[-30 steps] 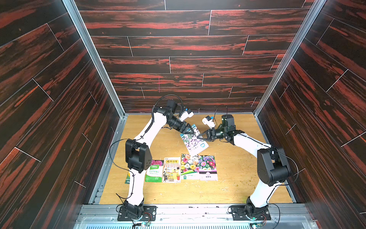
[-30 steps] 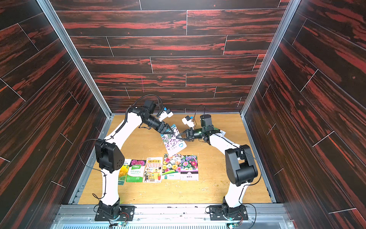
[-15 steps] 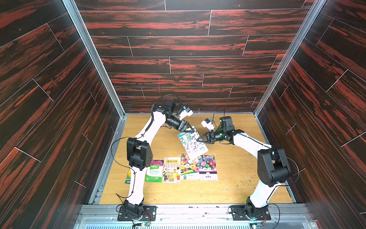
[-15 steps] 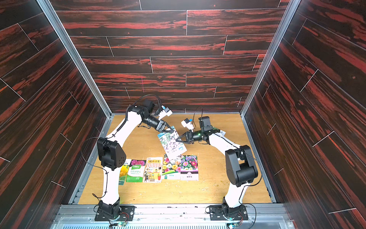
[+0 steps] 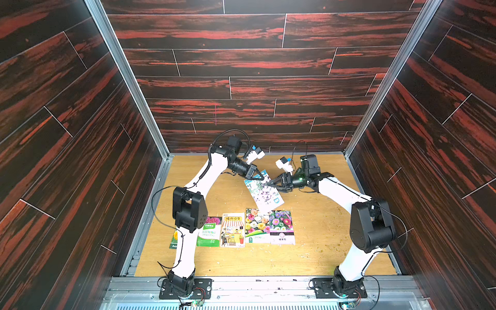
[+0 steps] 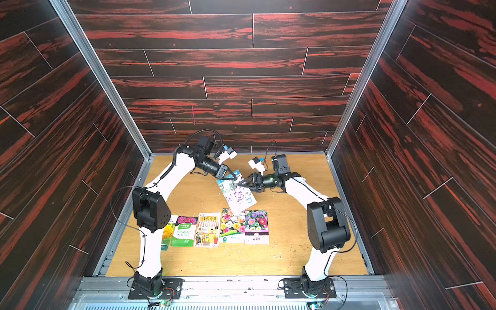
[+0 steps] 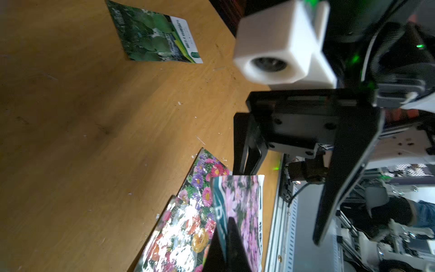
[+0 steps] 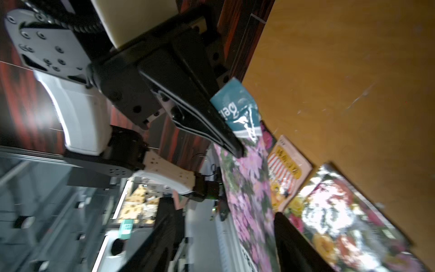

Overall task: Arrange the seed packets in a row
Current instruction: Place the seed packet at the center of the board.

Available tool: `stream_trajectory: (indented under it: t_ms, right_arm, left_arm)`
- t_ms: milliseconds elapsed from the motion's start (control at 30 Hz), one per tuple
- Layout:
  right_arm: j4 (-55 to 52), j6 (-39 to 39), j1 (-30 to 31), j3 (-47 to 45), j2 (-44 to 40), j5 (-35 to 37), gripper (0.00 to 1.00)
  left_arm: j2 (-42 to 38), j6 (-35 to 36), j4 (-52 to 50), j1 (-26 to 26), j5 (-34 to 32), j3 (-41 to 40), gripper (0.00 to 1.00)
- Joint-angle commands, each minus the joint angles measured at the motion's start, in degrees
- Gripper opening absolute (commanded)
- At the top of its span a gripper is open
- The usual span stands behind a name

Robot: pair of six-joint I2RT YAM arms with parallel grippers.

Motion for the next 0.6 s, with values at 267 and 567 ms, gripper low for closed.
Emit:
stream_trajectory:
  t_ms: [267, 567]
  right_arm:
    - [40.7, 38.2, -8.8, -19.3, -10.0, 17.3, 0.89]
    - [66.0, 53.3, 2.9, -26.5, -5.4, 30.2, 0.81]
  left_arm:
    - [-21.8, -41.9, 67.5, -1.9, -41.5, -34.9, 0.00]
    - [-26.4, -52.4, 91.6, -7.6, -65.5, -47.5, 0.00]
